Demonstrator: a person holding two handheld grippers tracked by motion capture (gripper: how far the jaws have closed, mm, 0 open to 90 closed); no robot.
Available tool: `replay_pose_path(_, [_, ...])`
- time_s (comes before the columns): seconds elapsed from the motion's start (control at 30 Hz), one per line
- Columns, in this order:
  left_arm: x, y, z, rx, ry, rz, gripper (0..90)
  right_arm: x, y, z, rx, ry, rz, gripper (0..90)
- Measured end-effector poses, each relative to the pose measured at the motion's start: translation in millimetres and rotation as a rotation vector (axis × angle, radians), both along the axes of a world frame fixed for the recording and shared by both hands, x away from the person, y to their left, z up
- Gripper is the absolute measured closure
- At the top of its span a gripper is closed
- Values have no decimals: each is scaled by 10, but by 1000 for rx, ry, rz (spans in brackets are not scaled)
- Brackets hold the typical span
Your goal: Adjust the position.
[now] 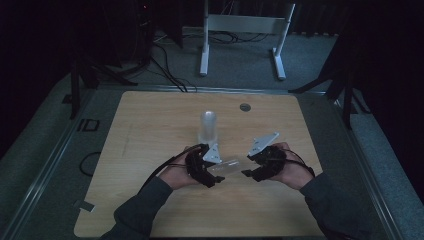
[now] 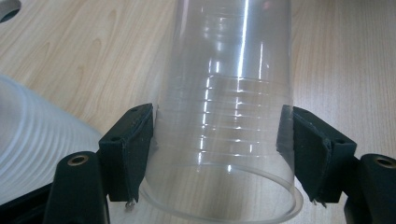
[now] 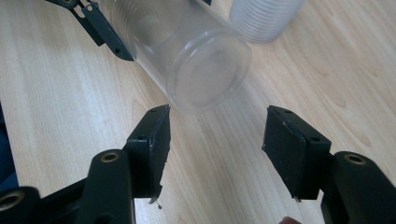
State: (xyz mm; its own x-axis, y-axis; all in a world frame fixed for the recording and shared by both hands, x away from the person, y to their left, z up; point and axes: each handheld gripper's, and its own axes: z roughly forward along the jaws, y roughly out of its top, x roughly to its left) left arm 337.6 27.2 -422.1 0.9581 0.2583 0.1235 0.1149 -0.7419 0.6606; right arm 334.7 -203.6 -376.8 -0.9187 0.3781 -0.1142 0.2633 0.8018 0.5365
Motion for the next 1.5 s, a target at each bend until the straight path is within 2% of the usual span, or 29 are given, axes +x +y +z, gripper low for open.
replay_pose_path(0.43, [-59, -73, -49, 52, -2, -36, 283, -16, 87, -59, -41, 35, 51, 379])
replay_pose_path(0.93, [-103, -111, -72, 71, 0, -78, 283, -53, 171, -128, -105, 80, 117, 357])
replay_pose_path(1.27, [-131, -146, -57, 80, -8, -106, 283, -44, 194, -153, -113, 85, 130, 329])
replay_pose_path(1.5, [-151, -172, -50, 69, -5, -127, 283, -49, 217, -194, -112, 99, 149, 325])
